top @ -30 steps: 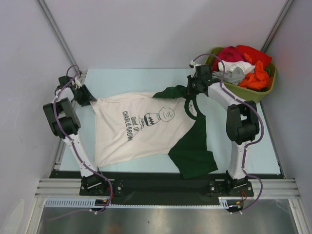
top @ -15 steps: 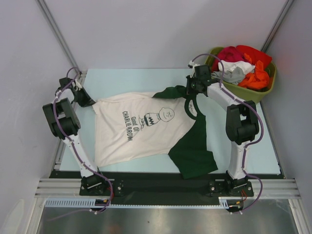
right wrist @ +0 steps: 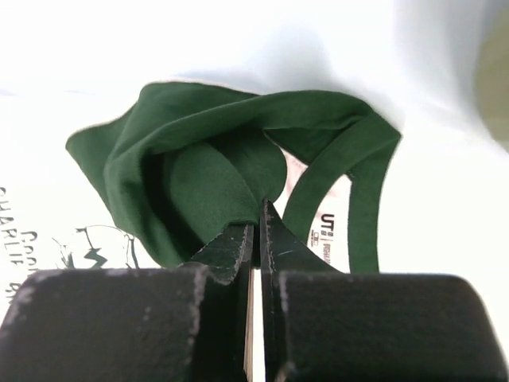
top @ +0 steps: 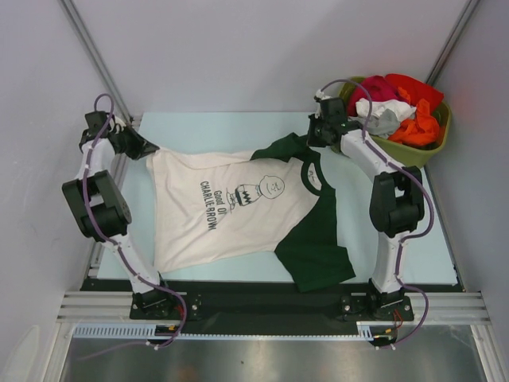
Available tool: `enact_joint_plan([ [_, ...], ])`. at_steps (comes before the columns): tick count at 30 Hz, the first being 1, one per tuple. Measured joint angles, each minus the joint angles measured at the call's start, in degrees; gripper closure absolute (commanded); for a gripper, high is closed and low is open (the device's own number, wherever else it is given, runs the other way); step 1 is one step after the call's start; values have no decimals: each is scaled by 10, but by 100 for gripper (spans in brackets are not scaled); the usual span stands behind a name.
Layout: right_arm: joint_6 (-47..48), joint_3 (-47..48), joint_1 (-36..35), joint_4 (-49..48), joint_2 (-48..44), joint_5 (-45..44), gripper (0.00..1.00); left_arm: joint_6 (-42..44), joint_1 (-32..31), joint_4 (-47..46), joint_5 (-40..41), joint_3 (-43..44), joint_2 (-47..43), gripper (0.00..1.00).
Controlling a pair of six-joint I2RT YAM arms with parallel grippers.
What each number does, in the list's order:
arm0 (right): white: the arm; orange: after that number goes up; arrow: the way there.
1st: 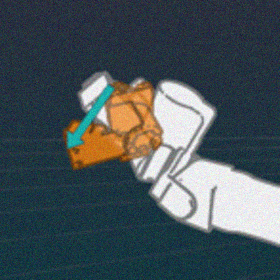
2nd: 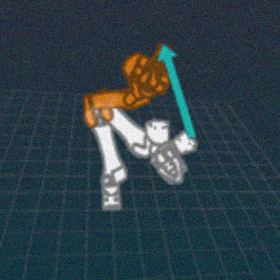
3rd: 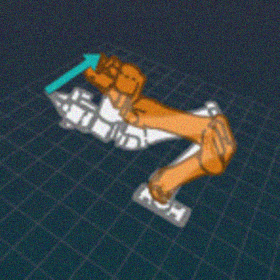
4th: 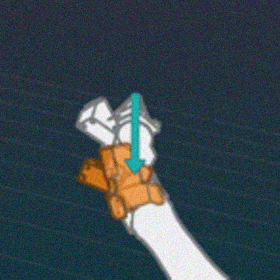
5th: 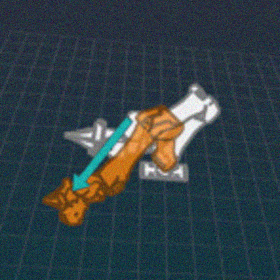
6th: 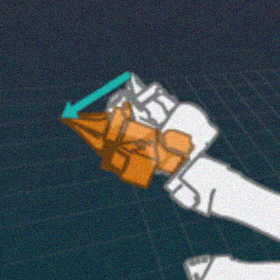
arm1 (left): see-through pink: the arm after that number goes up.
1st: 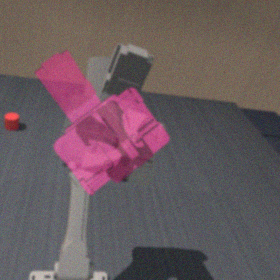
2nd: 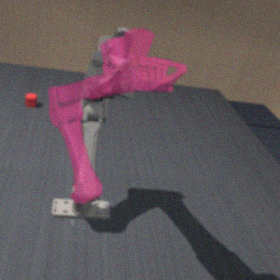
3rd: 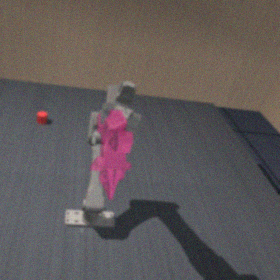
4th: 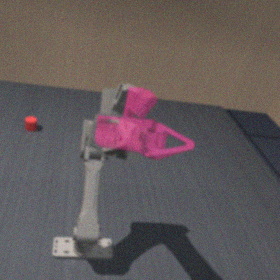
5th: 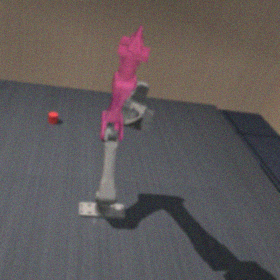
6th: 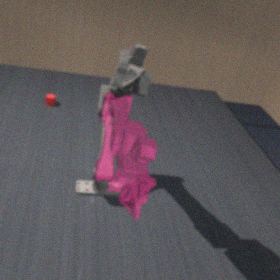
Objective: Fold and stack the t-shirts
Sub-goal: Fold the tshirt
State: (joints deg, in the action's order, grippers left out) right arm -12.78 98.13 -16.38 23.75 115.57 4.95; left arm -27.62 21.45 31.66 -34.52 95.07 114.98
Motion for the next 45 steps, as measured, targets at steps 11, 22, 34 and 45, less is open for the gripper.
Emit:
enact_joint_plan([
  [11,-92,-9,43,78,-65,1,100,-50,-47,-27,-17,-249,-208,97],
  [22,-121,-56,56,121,-114,16,100,-120,-53,11,28,-509,-468,75],
  [34,-123,-56,56,122,-114,32,100,-190,-53,103,96,-577,-499,40],
  [45,-122,-56,56,122,-114,42,100,-218,-73,78,101,-568,-468,53],
])
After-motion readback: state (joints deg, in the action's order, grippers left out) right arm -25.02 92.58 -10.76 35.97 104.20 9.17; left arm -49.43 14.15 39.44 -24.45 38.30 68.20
